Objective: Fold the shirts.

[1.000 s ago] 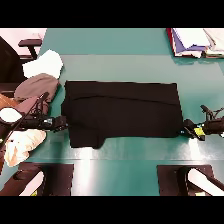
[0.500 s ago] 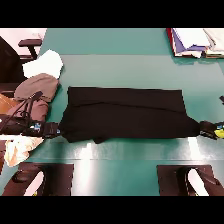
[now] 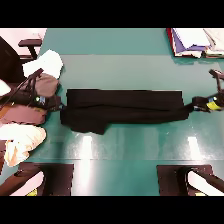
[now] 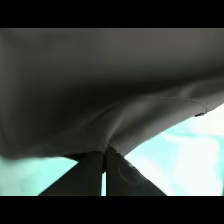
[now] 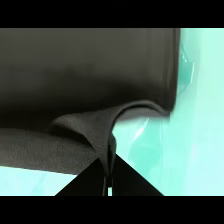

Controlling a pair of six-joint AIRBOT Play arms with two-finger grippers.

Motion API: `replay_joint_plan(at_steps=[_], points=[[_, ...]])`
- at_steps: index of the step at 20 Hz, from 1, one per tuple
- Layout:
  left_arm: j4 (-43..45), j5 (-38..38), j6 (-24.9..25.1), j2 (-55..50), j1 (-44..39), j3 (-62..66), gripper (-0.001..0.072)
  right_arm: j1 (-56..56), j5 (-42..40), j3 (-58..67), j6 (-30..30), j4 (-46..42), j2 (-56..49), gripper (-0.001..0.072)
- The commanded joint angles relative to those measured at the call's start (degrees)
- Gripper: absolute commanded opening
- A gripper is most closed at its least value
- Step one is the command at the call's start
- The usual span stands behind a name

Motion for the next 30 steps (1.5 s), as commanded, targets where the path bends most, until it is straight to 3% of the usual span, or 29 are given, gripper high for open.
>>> replay_joint_plan(at_steps=[1, 7, 8, 9, 10, 11, 12, 14, 15, 16, 17, 23, 26, 27, 28, 29, 30], points=[[-0.7, 4.72, 3.56, -15.8, 0.04, 10.91, 0.0022, 2.27, -2.36, 8.79, 1.25, 0.35, -10.62, 0.0017], [-0.85, 9.22, 4.44, -27.85, 0.04, 22.69, 0.0023, 2.27, -1.2, 20.02, 1.62, 0.59, -21.84, 0.0021], [-0.83, 10.38, 4.39, -27.91, 0.04, 22.67, 0.0024, 2.27, -1.4, 20.68, 1.51, 1.95, -22.95, 0.0114], [-1.05, 11.3, 4.35, -27.87, 0.04, 22.69, 0.0125, 1.75, -1.9, 20.83, 1.31, 4.09, -23.69, 0.0317], [-1.7, 11.76, 4.26, -27.87, 0.04, 22.69, 0.0409, 0.76, -2.95, 20.74, 0.04, 7.26, -24.24, 0.0414], [-2.8, 11.65, 4.15, -27.87, 0.04, 22.69, 0.0515, -0.11, -3.32, 20.74, -1.92, 10.95, -24.72, 0.0414], [-3.65, 10.88, 4.17, -27.87, 0.04, 22.86, 0.0516, -1.44, -3.04, 20.72, -3.65, 13.57, -24.98, 0.0415], [-3.69, 8.15, 4.35, -27.87, 0.04, 23.61, 0.0515, -4.74, -1.49, 19.19, -6.27, 15.67, -24.72, 0.0468], [-3.78, 6.71, 4.37, -27.82, 0.04, 23.65, 0.0411, -6.36, -0.22, 17.84, -7.21, 15.32, -24.46, 0.0494], [-3.63, 5.57, 4.76, -27.82, 0.04, 23.63, 0.0177, -8.41, 0.48, 15.67, -8.04, 15.5, -24.06, 0.0566], [-3.67, 4.85, 6.19, -27.82, 0.04, 23.63, 0.0034, -10.4, 0.35, 13.38, -8.15, 15.5, -23.78, 0.0577], [-4.48, 6.36, 6.27, -27.93, -4.33, 23.63, 0.0023, -16.94, -6.36, 0.9, -12.63, 20.39, -24.04, 0.0569], [-4.26, 11.13, 5.22, -27.96, -10.21, 23.63, 0.0023, -14.78, -7.17, 1.29, -14.05, 25.73, -27.26, 0.0503], [-4.28, 12.33, 5.14, -27.93, -12.07, 23.63, 0.0022, -13.49, -6.84, 2.58, -14.05, 25.94, -28.57, 0.0424], [-4.26, 13.27, 4.33, -27.96, -13.88, 23.63, 0.0022, -12.07, -6.38, 4.0, -14.03, 25.88, -29.73, 0.0286], [-4.31, 14.6, 3.78, -27.96, -15.45, 23.63, 0.0022, -10.86, -5.97, 5.35, -14.03, 25.9, -30.23, 0.009], [-4.35, 16.74, 3.39, -27.96, -17.14, 23.63, 0.0022, -9.92, -6.05, 6.4, -14.03, 25.92, -29.88, 0.0016]])
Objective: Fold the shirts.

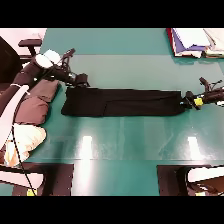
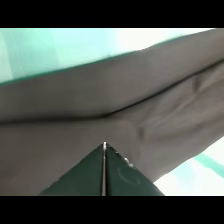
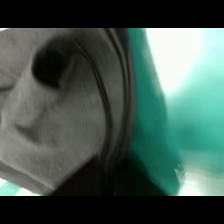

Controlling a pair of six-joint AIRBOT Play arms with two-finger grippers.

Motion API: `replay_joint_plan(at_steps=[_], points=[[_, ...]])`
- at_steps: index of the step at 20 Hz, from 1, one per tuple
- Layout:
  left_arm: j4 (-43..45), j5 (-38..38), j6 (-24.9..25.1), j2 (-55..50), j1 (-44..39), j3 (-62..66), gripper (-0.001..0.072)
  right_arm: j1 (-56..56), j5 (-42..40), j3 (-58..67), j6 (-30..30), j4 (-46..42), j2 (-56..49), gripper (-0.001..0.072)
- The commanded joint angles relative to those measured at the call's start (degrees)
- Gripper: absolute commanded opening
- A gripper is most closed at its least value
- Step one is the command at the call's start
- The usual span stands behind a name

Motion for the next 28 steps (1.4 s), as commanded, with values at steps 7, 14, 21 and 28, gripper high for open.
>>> replay_joint_plan(at_steps=[7, 14, 21, 28], points=[[-1.68, 11.58, -3.56, -6.97, -14.25, 3.8, 0.0022, 8.98, 6.47, 16.57, 2.95, 1.57, 9.79, 0.0016], [-2.91, 5.53, -4.11, -20.85, -20.96, 17.38, 0.0021, 24.98, 6.54, 31.65, 7.96, 1.55, 14.56, 0.0016], [-2.49, 4.13, -5.18, -22.38, -21.22, 17.66, 0.0022, 34.4, 2.75, 36.24, 10.1, 1.62, 14.43, 0.0016], [1.73, 1.18, -4.98, -12.63, -11.58, 17.84, 0.0022, 42.91, -3.34, 36.28, 9.35, 6.14, 11.78, 0.0016]])
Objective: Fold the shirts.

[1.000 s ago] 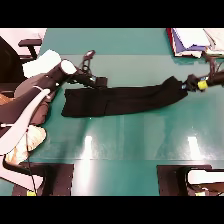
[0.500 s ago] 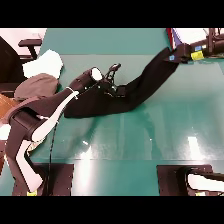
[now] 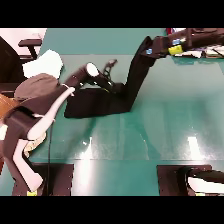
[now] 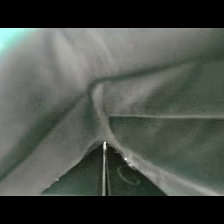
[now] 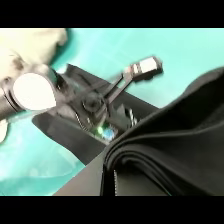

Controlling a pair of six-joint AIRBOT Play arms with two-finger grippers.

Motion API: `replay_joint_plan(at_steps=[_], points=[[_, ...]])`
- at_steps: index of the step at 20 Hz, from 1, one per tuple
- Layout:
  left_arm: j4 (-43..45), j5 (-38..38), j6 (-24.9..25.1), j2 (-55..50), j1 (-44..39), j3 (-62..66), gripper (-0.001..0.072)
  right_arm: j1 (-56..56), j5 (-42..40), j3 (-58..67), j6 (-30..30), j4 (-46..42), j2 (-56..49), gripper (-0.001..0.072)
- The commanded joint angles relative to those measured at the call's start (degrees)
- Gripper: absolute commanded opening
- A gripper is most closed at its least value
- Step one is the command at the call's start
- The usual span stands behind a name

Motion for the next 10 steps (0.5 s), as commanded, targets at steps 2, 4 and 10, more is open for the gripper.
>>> replay_joint_plan(at_steps=[2, 4, 10], points=[[5.46, -4.07, 0.17, 12.22, 11.93, 0.13, 0.0022, 8.31, -7.28, 0.26, -6.16, 11.54, -4.59, 0.0016], [7.41, -5.7, 1.62, 19.5, 19.08, 0.11, 0.0023, 14.38, -12.63, 1.6, -8.72, 15.63, -9.62, 0.0017], [10.8, -10.84, 2.16, 32.92, 32.52, 0.11, 0.0023, 26.4, -14.8, 14.71, -11.87, 15.3, -27.65, 0.0511]])
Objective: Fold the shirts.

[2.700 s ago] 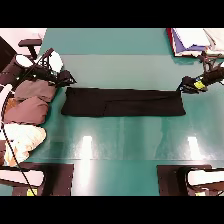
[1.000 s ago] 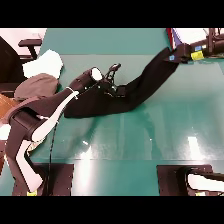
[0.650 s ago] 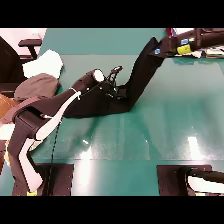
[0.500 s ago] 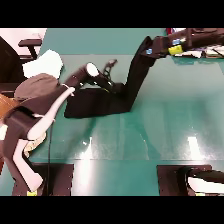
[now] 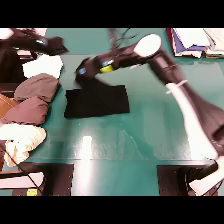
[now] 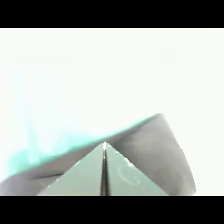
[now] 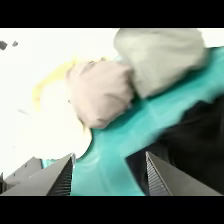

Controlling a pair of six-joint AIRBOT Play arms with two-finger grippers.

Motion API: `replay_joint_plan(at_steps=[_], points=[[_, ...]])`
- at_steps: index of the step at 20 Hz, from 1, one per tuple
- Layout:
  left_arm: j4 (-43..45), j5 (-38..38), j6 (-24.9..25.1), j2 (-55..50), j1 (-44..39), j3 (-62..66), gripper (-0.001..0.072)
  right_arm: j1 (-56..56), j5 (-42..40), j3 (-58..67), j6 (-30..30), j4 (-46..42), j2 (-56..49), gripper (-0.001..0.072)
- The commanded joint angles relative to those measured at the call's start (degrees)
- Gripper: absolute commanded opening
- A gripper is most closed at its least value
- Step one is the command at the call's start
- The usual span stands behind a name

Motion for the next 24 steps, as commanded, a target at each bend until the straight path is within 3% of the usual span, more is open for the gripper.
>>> replay_joint_plan(at_steps=[1, 6, 9, 10, 12, 17, 24], points=[[1.9, -3.32, 0.7, 6.32, 6.64, -0.02, 0.0023, 3.21, 2.14, 2.4, -1.38, 1.27, -6.21, 0.0497], [2.03, -6.12, 1.11, 6.88, 7.08, -0.04, 0.0023, -8.52, 5.4, -17.46, -0.09, 0.81, 2.69, 0.0445], [2.01, -6.82, 1.11, 6.88, 7.08, -0.04, 0.0023, -18.49, 5.6, -30.29, 5.88, -6.75, 8.74, 0.0439], [2.01, -7.02, 1.11, 6.88, 6.97, -0.04, 0.0022, -21.62, 5.81, -34.21, 6.43, -8.66, 10.43, 0.0458], [1.62, -6.88, 1.11, 6.86, 6.97, -0.04, 0.0023, -26.67, 6.56, -39.15, 6.54, -8.81, 11.54, 0.0608], [1.79, -5.95, 1.33, 6.82, 4.24, -0.04, 0.0023, -29.07, 6.75, -42.42, 7.06, -2.84, 7.1, 0.0594], [1.84, -4.24, 1.57, 6.82, -1.88, -0.04, 0.0023, -19.5, 4.76, -29.42, 7.37, 4.31, -7.08, 0.0552]])
